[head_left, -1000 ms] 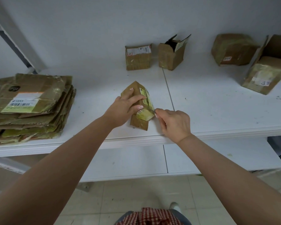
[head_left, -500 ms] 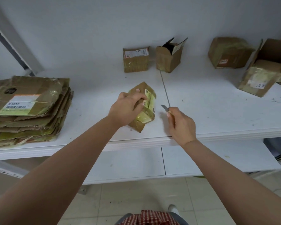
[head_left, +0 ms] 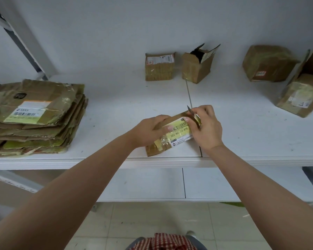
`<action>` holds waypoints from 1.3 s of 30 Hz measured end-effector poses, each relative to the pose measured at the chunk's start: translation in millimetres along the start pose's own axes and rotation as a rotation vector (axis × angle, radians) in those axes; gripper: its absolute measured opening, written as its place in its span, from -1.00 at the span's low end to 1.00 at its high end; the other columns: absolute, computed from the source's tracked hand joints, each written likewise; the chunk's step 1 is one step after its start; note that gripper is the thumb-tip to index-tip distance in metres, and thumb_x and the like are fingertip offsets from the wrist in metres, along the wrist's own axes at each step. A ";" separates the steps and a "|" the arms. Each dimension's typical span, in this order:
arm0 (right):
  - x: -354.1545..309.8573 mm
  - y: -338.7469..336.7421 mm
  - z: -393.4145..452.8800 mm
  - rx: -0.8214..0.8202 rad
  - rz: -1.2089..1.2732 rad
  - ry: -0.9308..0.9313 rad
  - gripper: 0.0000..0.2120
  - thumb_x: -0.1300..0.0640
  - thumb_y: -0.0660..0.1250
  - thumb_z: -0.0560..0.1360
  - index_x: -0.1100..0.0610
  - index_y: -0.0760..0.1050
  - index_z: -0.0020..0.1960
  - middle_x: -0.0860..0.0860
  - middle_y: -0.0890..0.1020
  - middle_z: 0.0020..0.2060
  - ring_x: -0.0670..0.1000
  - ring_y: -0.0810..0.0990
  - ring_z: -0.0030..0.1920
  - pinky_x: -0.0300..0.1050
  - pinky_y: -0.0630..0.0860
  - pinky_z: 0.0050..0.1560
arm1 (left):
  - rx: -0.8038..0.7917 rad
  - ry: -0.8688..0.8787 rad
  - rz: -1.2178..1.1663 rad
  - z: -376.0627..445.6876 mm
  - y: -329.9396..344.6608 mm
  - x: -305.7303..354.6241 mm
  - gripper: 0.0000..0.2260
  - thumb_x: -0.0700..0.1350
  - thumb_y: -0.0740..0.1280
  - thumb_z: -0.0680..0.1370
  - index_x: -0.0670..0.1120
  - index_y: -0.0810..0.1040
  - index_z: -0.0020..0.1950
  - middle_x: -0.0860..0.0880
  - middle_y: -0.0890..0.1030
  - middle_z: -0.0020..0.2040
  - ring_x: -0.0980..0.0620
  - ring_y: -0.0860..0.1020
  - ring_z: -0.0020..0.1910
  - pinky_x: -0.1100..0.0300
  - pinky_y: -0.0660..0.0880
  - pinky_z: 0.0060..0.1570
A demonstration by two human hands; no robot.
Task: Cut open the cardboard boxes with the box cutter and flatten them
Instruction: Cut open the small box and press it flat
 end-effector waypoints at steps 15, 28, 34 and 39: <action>-29.7 11.2 -4.7 -0.339 -0.150 -0.373 -0.45 -0.17 0.50 0.31 0.06 0.48 0.19 -0.06 0.47 0.16 0.03 0.57 -0.06 -0.13 0.43 -0.22 | 0.177 0.013 -0.104 23.7 -31.2 4.0 -0.76 -0.11 0.35 0.56 -0.06 0.61 0.22 0.05 0.68 -0.04 0.11 0.60 -0.15 0.45 0.43 -0.15; -66.9 20.4 -44.1 -0.013 -0.408 -0.677 -0.70 0.25 0.54 0.02 0.09 0.50 -0.35 -0.04 0.50 -0.41 0.05 0.45 -0.51 -0.29 0.16 -0.54 | 0.157 0.213 -0.071 10.9 -23.5 4.8 -0.72 -0.22 0.38 0.53 -0.14 0.59 0.24 0.17 0.64 -0.17 0.25 0.58 -0.22 0.40 0.44 -0.17; -60.7 19.1 -56.0 -0.023 -0.433 -0.664 -0.63 0.06 0.61 -0.02 0.11 0.49 -0.34 -0.03 0.49 -0.39 0.05 0.42 -0.54 -0.32 0.13 -0.51 | 0.144 0.194 -0.002 18.3 -19.0 2.8 -0.71 -0.19 0.32 0.58 -0.11 0.54 0.30 0.08 0.62 0.06 0.42 0.52 -0.06 0.54 0.36 -0.06; -39.5 25.6 -52.6 -0.278 -0.336 -0.286 -0.49 -0.39 0.34 0.31 0.07 0.43 -0.15 -0.09 0.53 -0.21 0.05 0.53 -0.34 -0.18 0.33 -0.37 | 0.127 0.257 0.121 17.0 -12.2 4.7 -0.69 -0.09 0.24 0.62 -0.06 0.48 0.37 0.03 0.59 0.21 0.13 0.53 0.14 0.41 0.40 0.12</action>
Point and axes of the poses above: each hand's wrist, its own z-axis towards the middle knuckle, its own y-axis out of the palm, x = y × z, the point moved 8 cm from there along z, towards the middle knuckle
